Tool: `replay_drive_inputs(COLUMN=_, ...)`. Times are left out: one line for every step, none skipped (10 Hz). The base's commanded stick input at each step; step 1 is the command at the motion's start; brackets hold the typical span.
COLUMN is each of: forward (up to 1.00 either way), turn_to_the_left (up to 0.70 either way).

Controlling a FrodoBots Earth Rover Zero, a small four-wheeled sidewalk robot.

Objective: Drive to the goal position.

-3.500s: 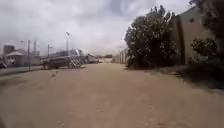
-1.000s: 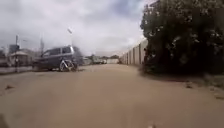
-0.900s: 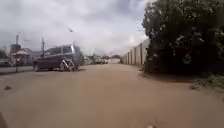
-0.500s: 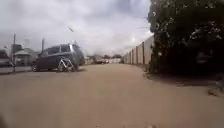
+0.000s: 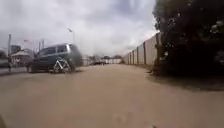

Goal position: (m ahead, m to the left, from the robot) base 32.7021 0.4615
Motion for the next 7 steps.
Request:
replay_drive_inputs(forward=1.0, turn_to_the_left=-0.18)
replay_drive_inputs(forward=1.0, turn_to_the_left=-0.01)
replay_drive_inputs(forward=1.0, turn_to_the_left=0.0)
replay_drive_inputs(forward=1.0, turn_to_the_left=0.0)
replay_drive_inputs(forward=1.0, turn_to_the_left=0.0)
replay_drive_inputs(forward=1.0, turn_to_the_left=0.0)
replay_drive_inputs(forward=1.0, turn_to_the_left=0.0)
